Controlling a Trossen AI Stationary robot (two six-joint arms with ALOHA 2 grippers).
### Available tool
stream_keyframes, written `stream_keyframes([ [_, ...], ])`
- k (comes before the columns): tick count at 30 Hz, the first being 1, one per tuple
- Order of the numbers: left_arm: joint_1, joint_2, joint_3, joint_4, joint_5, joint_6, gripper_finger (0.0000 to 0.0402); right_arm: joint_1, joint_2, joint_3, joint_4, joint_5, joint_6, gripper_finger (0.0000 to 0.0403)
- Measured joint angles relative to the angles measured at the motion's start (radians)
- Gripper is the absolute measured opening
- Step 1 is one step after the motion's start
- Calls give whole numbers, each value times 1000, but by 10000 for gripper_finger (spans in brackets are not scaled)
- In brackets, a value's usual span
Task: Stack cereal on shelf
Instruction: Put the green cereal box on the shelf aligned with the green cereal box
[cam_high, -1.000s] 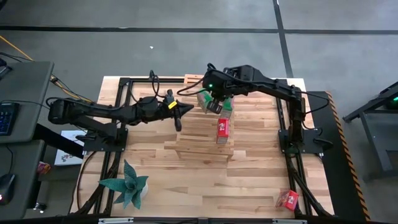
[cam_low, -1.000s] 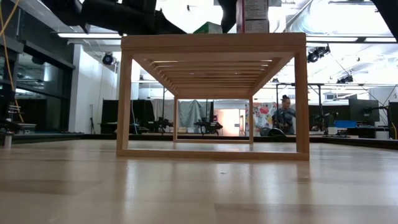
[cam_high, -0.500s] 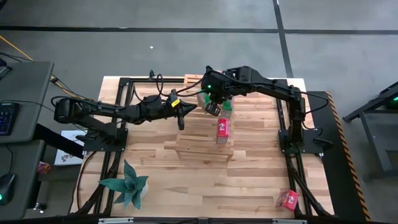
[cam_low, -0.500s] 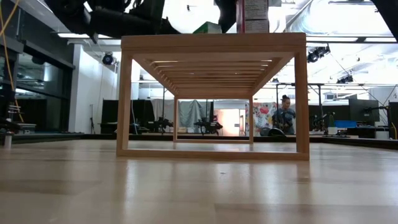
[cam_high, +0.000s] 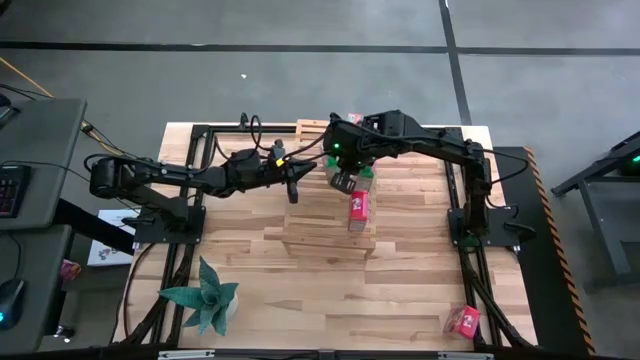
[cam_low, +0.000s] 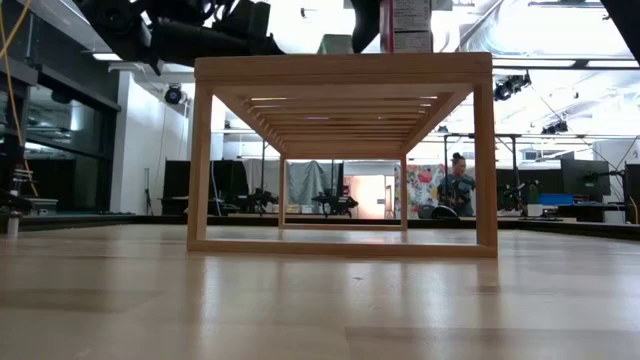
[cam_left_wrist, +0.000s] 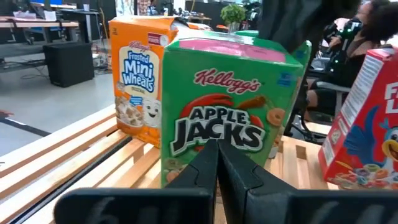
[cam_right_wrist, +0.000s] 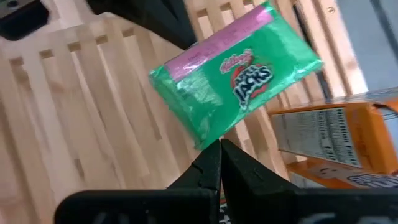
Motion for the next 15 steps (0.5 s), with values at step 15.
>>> stream_keyframes([
  [15,2,23,0,49,-1,9,0,14,0,0,3,-89,26,0],
])
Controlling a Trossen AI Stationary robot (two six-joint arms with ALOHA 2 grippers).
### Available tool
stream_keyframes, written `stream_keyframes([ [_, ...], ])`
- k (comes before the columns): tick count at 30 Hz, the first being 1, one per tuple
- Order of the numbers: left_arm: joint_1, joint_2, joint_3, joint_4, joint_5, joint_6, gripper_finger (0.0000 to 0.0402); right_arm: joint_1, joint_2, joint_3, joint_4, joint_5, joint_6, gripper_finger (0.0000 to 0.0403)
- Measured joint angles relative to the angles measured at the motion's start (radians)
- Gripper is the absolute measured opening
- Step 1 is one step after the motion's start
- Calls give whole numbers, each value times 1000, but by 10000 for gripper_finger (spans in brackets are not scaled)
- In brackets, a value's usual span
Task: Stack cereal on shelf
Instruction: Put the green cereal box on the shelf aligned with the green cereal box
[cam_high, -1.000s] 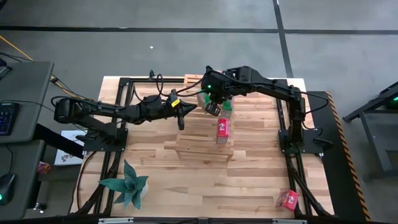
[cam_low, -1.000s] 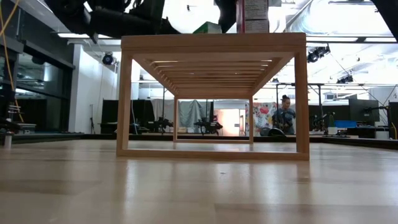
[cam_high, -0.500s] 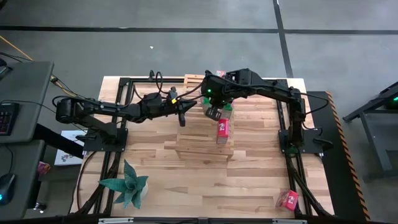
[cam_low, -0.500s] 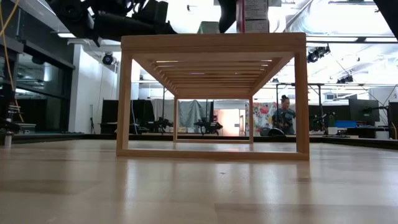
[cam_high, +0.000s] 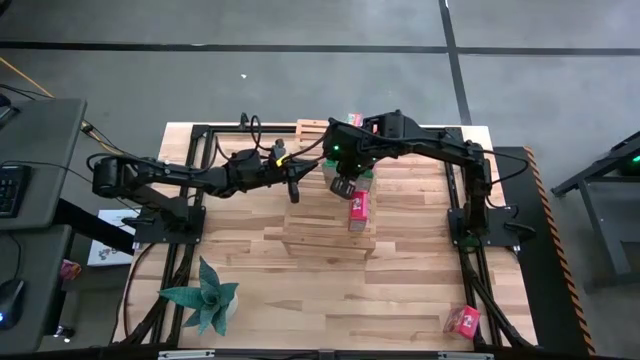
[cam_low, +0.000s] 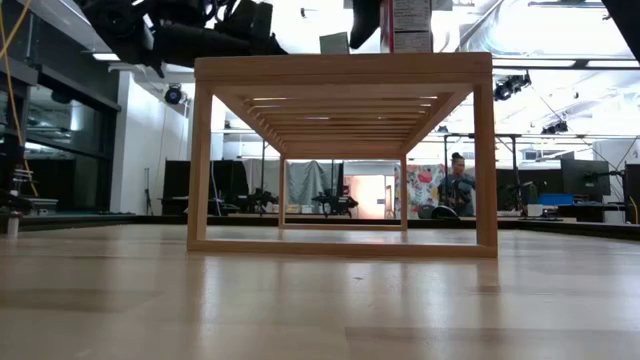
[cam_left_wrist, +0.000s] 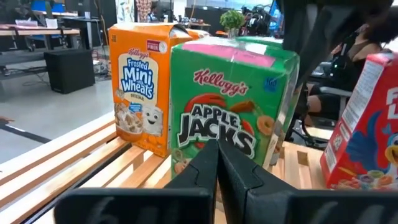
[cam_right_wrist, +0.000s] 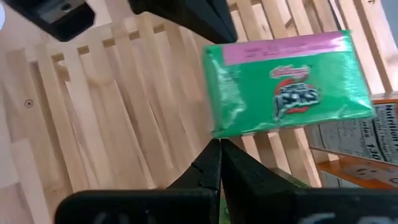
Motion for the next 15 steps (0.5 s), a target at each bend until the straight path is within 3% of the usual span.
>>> stream_keyframes([
  [10,15,12,0,29,-5,30,0,7,-47,2,-30,2,-12,0],
  [15,29,12,0,28,-5,27,0,11,-122,2,-2,79,-19,0],
])
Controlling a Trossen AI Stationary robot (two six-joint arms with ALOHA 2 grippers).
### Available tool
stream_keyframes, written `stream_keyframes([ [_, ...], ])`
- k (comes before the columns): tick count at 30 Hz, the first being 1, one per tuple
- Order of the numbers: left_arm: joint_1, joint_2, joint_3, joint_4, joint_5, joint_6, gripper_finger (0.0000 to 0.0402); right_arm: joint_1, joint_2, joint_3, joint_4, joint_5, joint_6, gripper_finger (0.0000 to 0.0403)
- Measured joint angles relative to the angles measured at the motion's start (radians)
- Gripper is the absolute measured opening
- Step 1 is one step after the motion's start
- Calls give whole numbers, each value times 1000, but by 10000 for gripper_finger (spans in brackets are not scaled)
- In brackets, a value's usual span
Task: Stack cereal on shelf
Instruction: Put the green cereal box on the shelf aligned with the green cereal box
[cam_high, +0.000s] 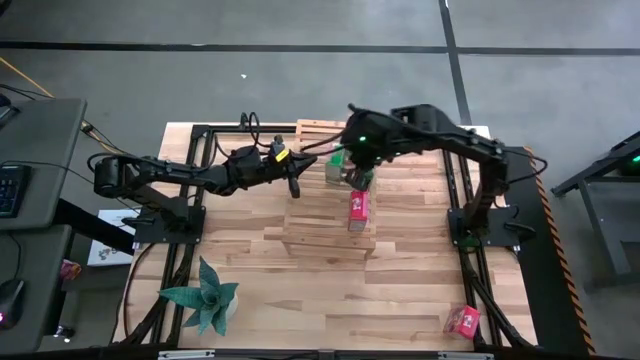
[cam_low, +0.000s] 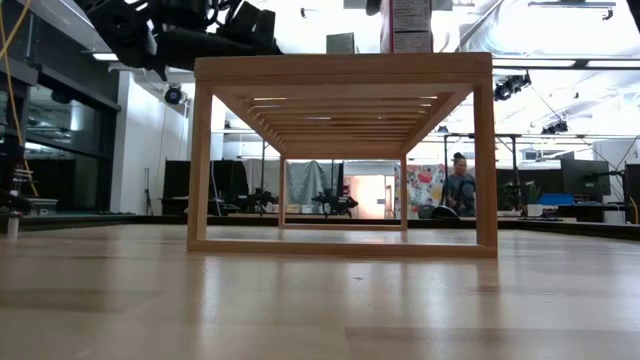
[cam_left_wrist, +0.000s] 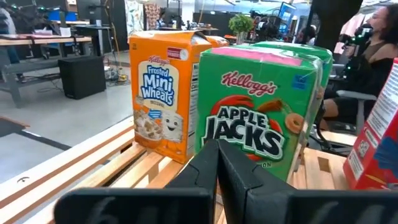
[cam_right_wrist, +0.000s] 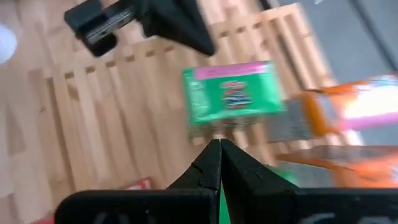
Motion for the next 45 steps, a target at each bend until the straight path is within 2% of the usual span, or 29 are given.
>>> stream_keyframes([
  [4,2,0,0,-1,31,0,0,16,-52,-5,-27,82,8,0],
  [7,2,0,0,-5,72,1,0,28,-102,-57,-50,113,30,0],
  [10,2,0,0,-11,95,11,0,38,-188,-192,-46,140,86,0],
  [13,2,0,0,-17,115,37,0,52,-327,-423,36,161,142,0],
  [19,8,0,0,-20,127,99,0,60,-652,-957,435,116,130,0],
  [22,35,17,0,-14,225,118,0,59,-776,-1196,697,105,77,0],
  [24,62,39,-1,-17,288,112,0,60,-832,-1336,885,76,9,0],
  [28,109,104,-1,33,326,73,0,59,-884,-1531,1184,72,-115,0],
  [31,130,165,-1,108,385,42,0,59,-890,-1619,1343,73,-163,0],
  [33,142,195,0,143,409,19,0,59,-890,-1650,1383,73,-174,0],
  [39,147,241,42,147,418,5,0,41,-889,-1658,1385,100,-168,0],
  [45,122,244,74,141,501,-19,0,19,-889,-1658,1386,70,-165,0],
])
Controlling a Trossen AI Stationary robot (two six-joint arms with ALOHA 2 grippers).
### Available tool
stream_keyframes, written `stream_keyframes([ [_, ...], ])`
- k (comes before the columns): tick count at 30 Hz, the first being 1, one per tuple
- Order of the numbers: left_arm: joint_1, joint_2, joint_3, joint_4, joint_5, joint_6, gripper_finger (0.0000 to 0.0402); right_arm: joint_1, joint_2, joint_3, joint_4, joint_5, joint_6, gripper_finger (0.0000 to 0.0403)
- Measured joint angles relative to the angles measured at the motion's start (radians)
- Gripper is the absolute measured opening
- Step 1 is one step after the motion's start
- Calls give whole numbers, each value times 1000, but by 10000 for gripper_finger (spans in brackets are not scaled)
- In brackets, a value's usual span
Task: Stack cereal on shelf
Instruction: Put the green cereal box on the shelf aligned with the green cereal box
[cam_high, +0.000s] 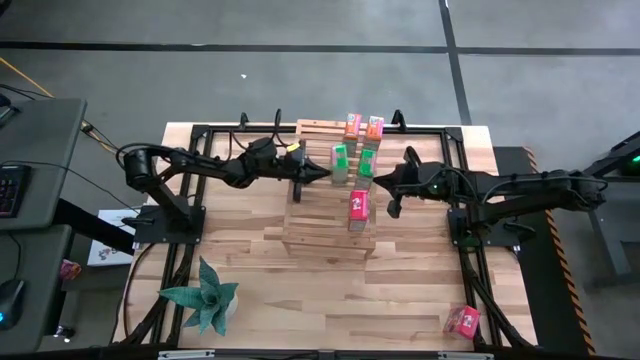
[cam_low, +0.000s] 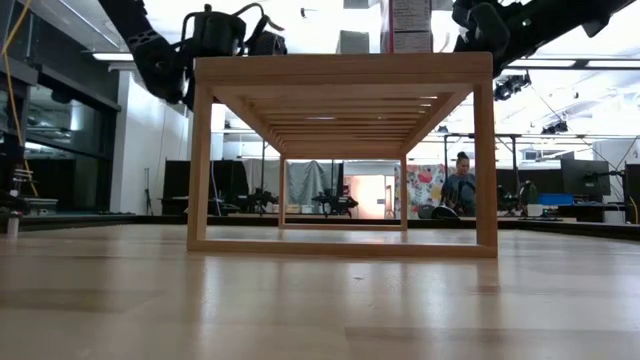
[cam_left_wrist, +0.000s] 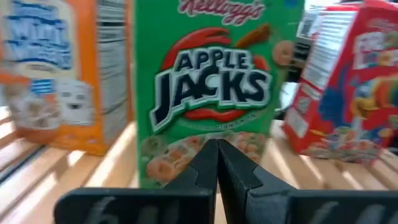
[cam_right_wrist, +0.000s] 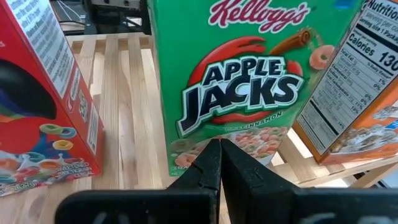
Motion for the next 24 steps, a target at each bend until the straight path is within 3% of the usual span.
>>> stream_keyframes([
  [8,-22,0,16,-3,24,-1,0,0,0,0,-1,-34,24,0],
  [17,-21,0,18,-46,-150,20,0,0,0,1,-1,41,18,0],
  [24,-24,0,18,-45,-145,27,0,-25,5,1,14,10,25,0],
])
